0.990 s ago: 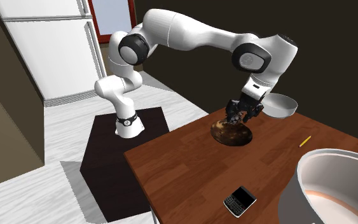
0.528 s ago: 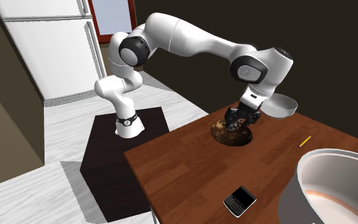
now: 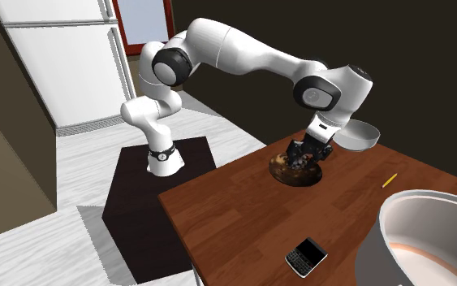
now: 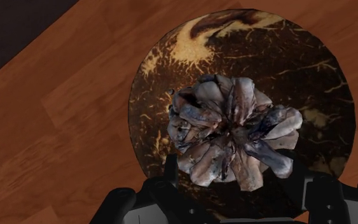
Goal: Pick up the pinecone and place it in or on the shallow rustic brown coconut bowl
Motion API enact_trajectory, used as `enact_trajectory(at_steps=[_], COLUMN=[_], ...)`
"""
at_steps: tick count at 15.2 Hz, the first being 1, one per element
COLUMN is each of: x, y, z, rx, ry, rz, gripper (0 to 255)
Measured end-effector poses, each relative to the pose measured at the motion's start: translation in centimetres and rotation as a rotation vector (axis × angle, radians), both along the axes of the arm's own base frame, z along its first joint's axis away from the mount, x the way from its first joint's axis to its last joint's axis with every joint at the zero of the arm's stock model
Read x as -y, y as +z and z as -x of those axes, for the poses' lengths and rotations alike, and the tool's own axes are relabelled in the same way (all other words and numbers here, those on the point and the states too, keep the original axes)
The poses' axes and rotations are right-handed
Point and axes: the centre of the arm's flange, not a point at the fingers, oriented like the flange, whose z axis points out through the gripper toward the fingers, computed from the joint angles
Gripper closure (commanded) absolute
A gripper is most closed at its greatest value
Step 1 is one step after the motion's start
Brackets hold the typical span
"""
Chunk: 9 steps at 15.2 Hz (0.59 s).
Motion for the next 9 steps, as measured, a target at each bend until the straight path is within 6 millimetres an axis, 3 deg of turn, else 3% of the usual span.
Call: enact_trajectory(at_steps=[6, 9], x=[0.0, -0.5], y=[0.0, 2.8], z=[0.0, -0.6], rx=[0.0, 0.001], ry=[0.0, 0.0], rz=[0.0, -0.002], gripper=[0, 0])
